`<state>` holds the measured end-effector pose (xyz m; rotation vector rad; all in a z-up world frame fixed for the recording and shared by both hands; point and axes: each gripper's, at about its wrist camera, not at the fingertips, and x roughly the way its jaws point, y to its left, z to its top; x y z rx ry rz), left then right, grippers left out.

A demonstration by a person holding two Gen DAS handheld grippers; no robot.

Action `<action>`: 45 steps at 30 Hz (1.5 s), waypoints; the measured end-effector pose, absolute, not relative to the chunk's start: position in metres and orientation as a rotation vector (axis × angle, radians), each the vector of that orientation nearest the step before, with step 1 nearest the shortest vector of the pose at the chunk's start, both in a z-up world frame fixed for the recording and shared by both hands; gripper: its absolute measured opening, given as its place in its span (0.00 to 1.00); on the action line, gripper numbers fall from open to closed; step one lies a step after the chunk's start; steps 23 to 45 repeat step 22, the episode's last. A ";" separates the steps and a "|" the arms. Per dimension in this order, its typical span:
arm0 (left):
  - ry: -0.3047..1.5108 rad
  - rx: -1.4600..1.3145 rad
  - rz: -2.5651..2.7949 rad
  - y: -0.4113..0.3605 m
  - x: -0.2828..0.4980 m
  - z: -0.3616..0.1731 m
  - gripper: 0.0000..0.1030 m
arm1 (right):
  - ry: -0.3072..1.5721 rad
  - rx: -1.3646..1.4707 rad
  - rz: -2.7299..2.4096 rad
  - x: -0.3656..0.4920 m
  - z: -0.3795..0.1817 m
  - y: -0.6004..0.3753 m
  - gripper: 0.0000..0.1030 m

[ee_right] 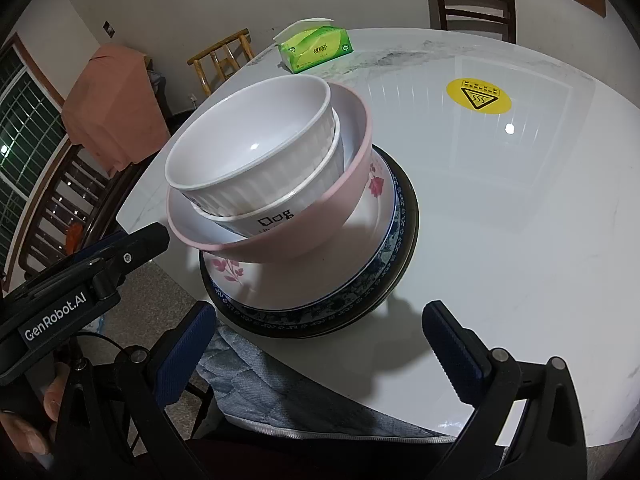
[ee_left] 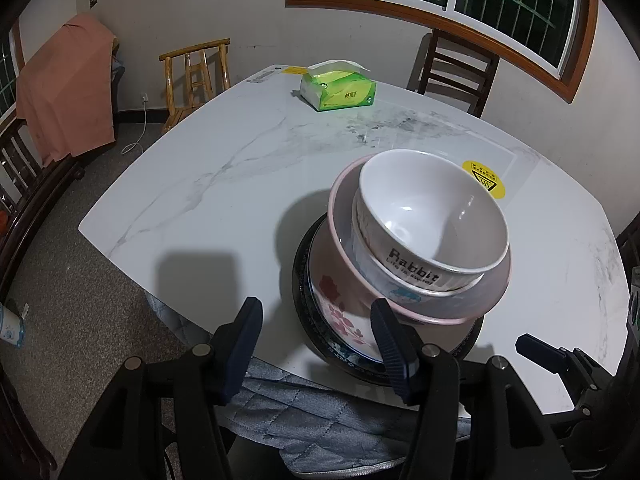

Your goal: Organize plates and bowls

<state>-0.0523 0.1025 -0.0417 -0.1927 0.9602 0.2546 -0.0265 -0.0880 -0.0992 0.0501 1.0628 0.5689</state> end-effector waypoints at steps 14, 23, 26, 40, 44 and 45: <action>0.961 -0.194 0.244 0.105 -0.052 -0.042 0.56 | 1.076 0.055 0.568 -0.025 -0.101 -0.086 0.99; 0.955 -0.196 0.244 0.107 -0.053 -0.041 0.56 | 1.077 0.047 0.569 -0.023 -0.100 -0.085 0.99; 0.955 -0.196 0.244 0.107 -0.053 -0.041 0.56 | 1.077 0.047 0.569 -0.023 -0.100 -0.085 0.99; 0.955 -0.196 0.244 0.107 -0.053 -0.041 0.56 | 1.077 0.047 0.569 -0.023 -0.100 -0.085 0.99; 0.955 -0.196 0.244 0.107 -0.053 -0.041 0.56 | 1.077 0.047 0.569 -0.023 -0.100 -0.085 0.99; 0.955 -0.196 0.244 0.107 -0.053 -0.041 0.56 | 1.077 0.047 0.569 -0.023 -0.100 -0.085 0.99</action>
